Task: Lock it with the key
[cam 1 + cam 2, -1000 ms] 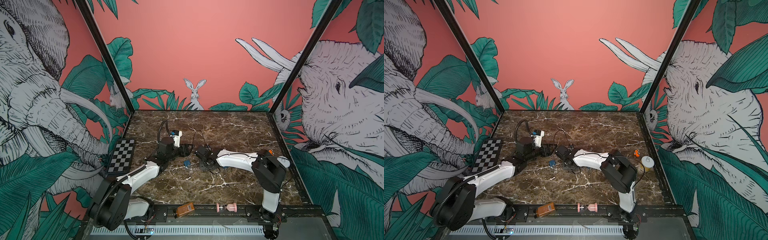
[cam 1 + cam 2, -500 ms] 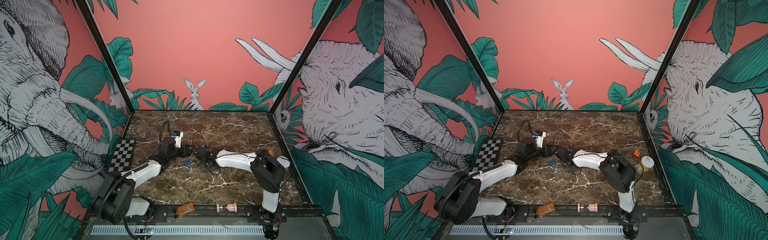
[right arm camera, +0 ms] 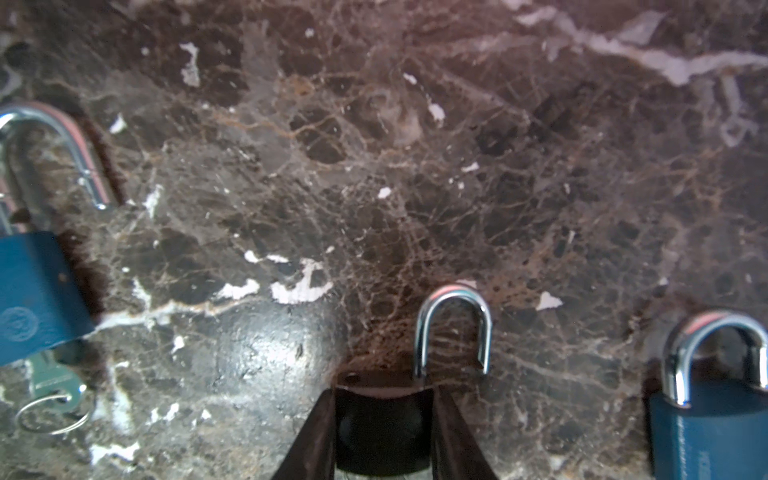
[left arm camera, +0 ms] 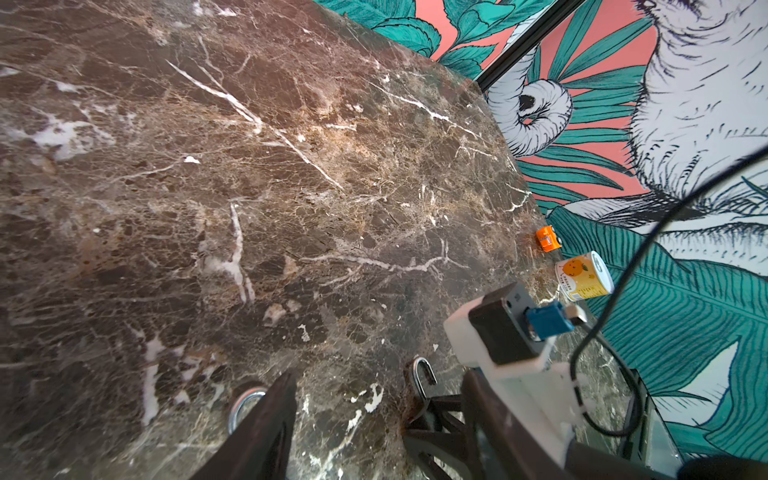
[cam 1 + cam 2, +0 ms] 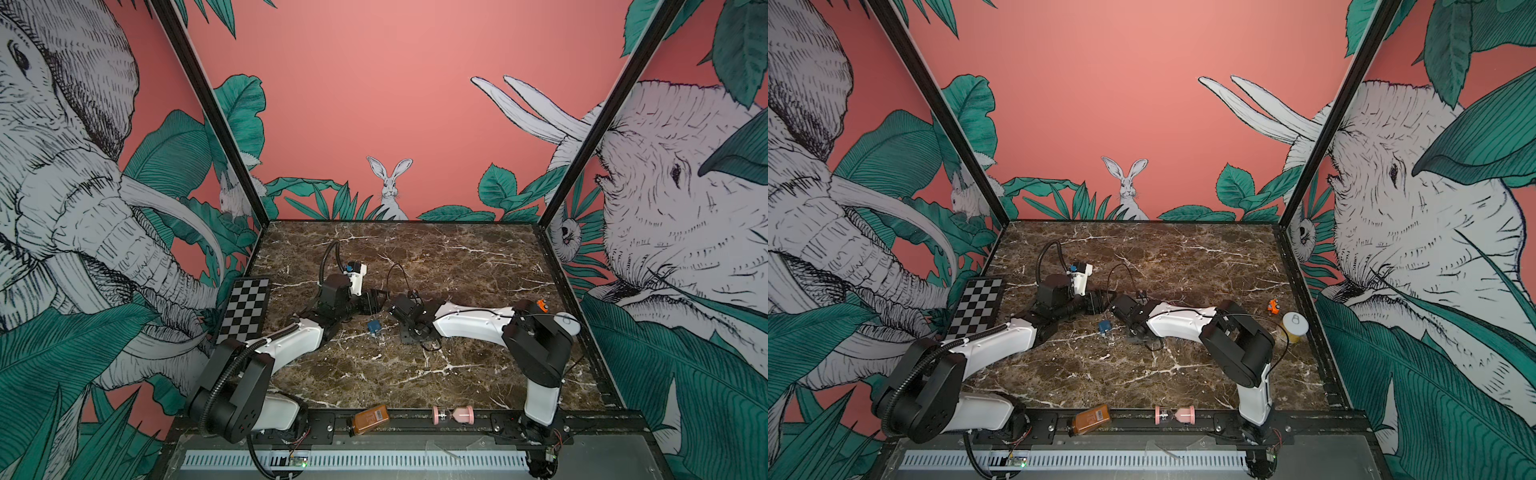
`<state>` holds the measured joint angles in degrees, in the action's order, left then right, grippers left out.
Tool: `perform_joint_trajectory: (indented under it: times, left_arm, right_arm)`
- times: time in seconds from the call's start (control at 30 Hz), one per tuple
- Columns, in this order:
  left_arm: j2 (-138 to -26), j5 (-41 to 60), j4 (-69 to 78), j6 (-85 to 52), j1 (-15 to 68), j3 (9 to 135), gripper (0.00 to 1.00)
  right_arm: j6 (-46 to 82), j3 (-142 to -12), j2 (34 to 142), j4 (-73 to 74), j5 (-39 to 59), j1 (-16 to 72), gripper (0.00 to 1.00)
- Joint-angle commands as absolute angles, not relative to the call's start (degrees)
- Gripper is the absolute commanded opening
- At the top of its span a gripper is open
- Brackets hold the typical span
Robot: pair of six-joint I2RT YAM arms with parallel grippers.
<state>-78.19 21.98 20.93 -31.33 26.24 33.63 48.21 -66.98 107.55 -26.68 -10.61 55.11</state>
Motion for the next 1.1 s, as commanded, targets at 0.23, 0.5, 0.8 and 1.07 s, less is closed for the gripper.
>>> perform_joint_trajectory:
  times: [0.23, 0.5, 0.8, 1.07]
  left_arm:
    - [-80.6, 26.8, 13.3, -30.8, 25.9, 39.0, 0.58]
    - [-88.2, 40.3, 22.3, -37.3, 28.0, 42.0, 0.56]
    - [-94.6, 47.3, 33.0, -45.1, 31.0, 44.8, 0.53]
    - [-96.5, 49.7, 29.9, -44.1, 33.4, 47.5, 0.45]
  right_arm:
    - [26.1, -55.0, 93.6, -10.8, -0.2, 52.1, 0.30]
    - [14.7, -52.1, 84.4, -8.4, 2.0, 51.3, 0.29]
    - [12.0, -53.3, 81.6, -10.0, 1.0, 51.2, 0.28]
    - [11.5, -53.5, 79.9, -10.5, -0.4, 51.2, 0.28]
